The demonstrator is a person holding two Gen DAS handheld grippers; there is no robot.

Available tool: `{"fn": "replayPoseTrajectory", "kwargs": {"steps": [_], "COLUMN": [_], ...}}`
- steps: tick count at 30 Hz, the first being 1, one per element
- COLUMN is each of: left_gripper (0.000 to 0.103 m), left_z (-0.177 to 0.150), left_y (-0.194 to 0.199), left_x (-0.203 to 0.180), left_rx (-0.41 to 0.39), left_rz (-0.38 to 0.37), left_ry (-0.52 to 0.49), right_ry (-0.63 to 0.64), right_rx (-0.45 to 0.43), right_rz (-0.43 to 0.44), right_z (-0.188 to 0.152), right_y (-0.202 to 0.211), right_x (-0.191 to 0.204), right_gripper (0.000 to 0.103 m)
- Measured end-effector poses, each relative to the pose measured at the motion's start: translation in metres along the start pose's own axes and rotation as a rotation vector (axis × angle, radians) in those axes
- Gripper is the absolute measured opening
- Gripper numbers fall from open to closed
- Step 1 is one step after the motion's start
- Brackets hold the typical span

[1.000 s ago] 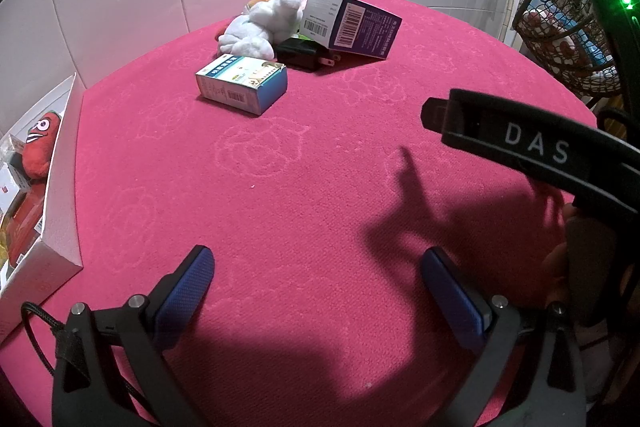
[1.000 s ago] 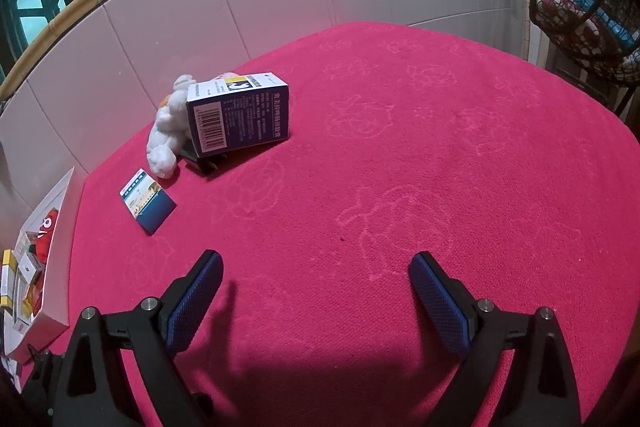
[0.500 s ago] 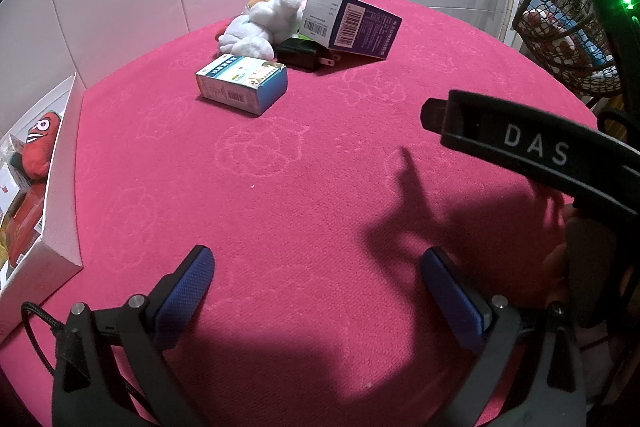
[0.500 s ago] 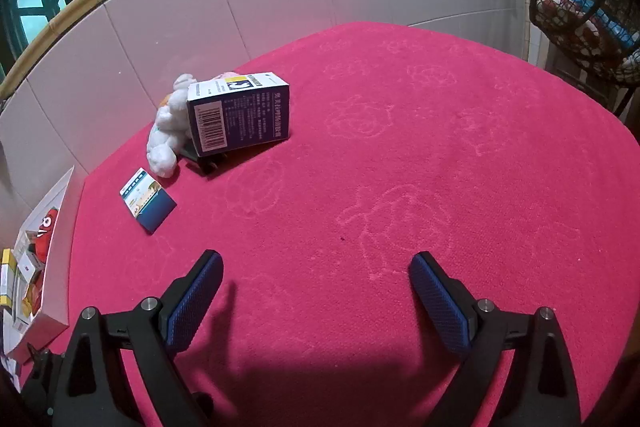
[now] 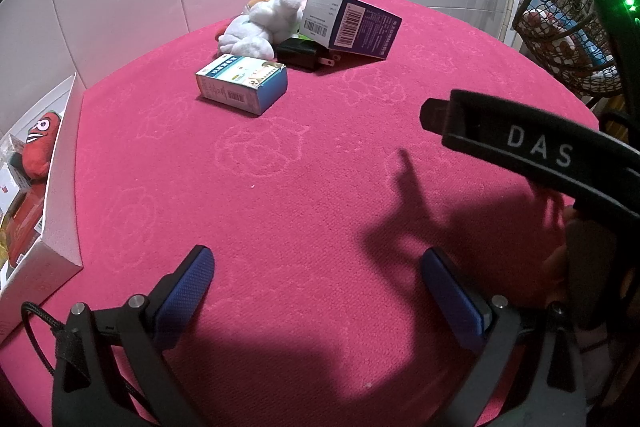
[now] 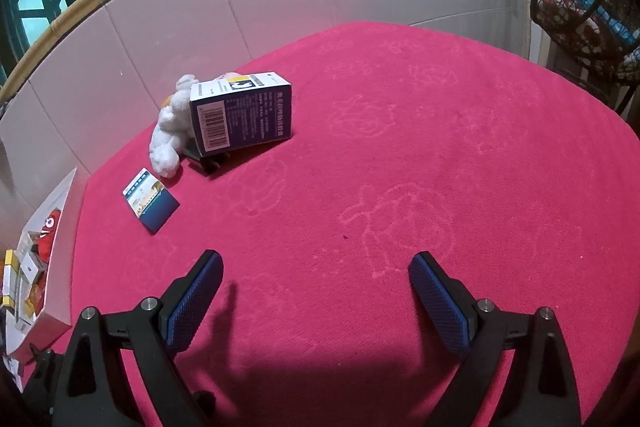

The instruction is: Organize objects

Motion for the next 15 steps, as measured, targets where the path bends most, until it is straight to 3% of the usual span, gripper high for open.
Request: {"fn": "replayPoseTrajectory", "kwargs": {"steps": [15], "left_gripper": [0.103], "left_z": [0.0026], "left_y": [-0.0013], "left_x": [-0.0030], "left_rx": [0.002], "left_rz": [0.004], "left_ry": [0.001], "right_ry": [0.010], "right_rx": [-0.003], "right_rz": [0.054], "right_z": [0.0000], "right_y": [0.0007], "right_x": [-0.0025], "right_gripper": [0.097]}}
Point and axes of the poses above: each gripper's, at about its wrist camera, not at the fingertips, and y roughly against the way its jaws point, x to its left, z to its top, the point moved 2 cm from there along -y, roughly the way its jaws point, and after that the axes turned 13 degrees about x, right-handed, at the moved point
